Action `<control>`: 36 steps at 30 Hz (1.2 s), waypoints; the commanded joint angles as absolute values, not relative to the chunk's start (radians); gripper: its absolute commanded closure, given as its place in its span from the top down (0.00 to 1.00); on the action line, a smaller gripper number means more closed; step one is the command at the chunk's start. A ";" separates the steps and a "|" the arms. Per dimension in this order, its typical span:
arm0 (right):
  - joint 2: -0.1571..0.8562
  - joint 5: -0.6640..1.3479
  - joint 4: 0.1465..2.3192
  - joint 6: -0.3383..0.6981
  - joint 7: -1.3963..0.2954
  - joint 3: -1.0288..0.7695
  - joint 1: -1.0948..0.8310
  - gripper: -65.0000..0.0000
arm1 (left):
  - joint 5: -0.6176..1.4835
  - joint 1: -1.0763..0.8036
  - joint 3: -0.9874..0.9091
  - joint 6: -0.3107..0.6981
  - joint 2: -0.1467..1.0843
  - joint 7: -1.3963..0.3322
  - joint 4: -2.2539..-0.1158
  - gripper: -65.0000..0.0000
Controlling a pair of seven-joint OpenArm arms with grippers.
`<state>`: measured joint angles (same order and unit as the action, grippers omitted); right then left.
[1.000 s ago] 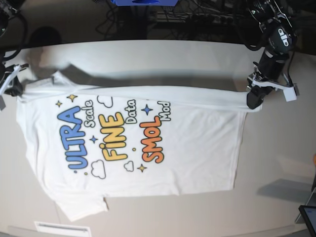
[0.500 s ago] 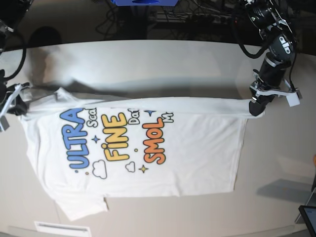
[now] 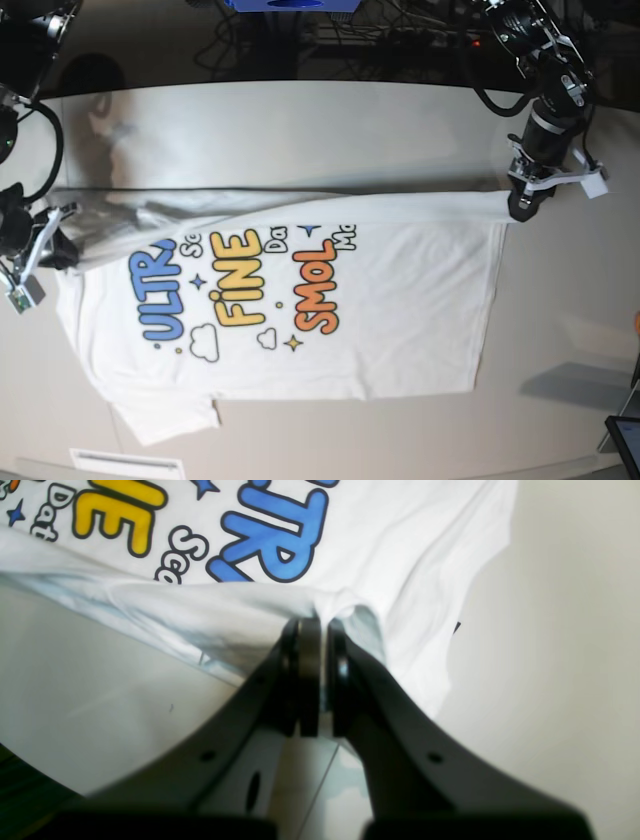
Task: Fold the T-shirt properly
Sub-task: 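Lift the shoulders and drag the shirt toward the robot with both grippers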
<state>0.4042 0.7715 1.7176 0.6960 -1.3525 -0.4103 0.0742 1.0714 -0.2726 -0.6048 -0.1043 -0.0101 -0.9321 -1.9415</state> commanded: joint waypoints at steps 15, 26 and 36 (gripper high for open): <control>0.427 0.783 1.644 0.698 -1.316 -0.344 0.142 0.01 | 1.087 -0.216 -0.679 -0.104 -0.013 -0.915 -1.854 0.00; 0.426 0.783 1.593 0.698 -1.303 -0.329 0.156 0.01 | 1.089 -0.148 -0.677 -0.108 -0.015 -0.915 -1.776 0.00; 0.421 0.782 1.587 0.698 -1.296 -0.328 0.166 0.01 | 1.089 -0.045 -0.674 -0.108 -0.015 -0.915 -1.684 0.00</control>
